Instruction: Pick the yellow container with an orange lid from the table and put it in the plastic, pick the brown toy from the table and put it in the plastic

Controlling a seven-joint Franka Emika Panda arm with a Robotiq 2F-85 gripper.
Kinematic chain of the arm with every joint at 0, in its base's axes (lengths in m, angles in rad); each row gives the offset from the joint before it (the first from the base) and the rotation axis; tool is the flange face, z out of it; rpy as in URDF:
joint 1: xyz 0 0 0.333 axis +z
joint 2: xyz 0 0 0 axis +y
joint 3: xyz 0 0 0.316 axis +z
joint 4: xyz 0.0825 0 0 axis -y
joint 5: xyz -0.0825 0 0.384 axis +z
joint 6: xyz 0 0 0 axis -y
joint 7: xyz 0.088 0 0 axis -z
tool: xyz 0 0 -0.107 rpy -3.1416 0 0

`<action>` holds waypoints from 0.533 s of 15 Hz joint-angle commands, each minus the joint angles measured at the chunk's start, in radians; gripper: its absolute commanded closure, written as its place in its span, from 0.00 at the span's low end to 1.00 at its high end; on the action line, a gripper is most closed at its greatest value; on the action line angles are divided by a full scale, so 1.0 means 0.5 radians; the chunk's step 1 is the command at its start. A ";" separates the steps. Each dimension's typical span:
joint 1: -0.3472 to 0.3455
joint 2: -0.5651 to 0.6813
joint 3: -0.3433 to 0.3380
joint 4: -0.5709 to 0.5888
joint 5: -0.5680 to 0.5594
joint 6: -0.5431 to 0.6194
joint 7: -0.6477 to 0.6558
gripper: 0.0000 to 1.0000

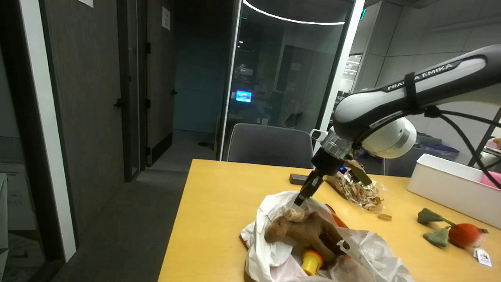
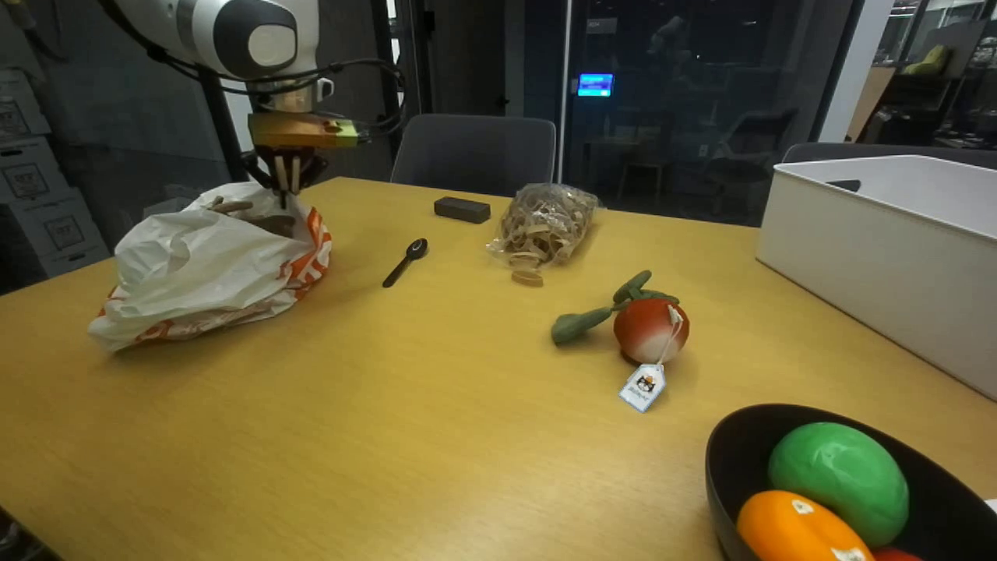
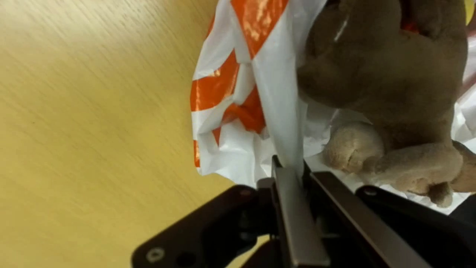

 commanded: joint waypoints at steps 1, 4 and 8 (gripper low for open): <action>-0.021 -0.203 -0.010 -0.081 0.100 0.065 0.016 0.93; -0.028 -0.326 -0.039 -0.101 0.141 0.095 0.012 0.91; -0.015 -0.448 -0.102 -0.118 0.170 0.085 -0.005 0.91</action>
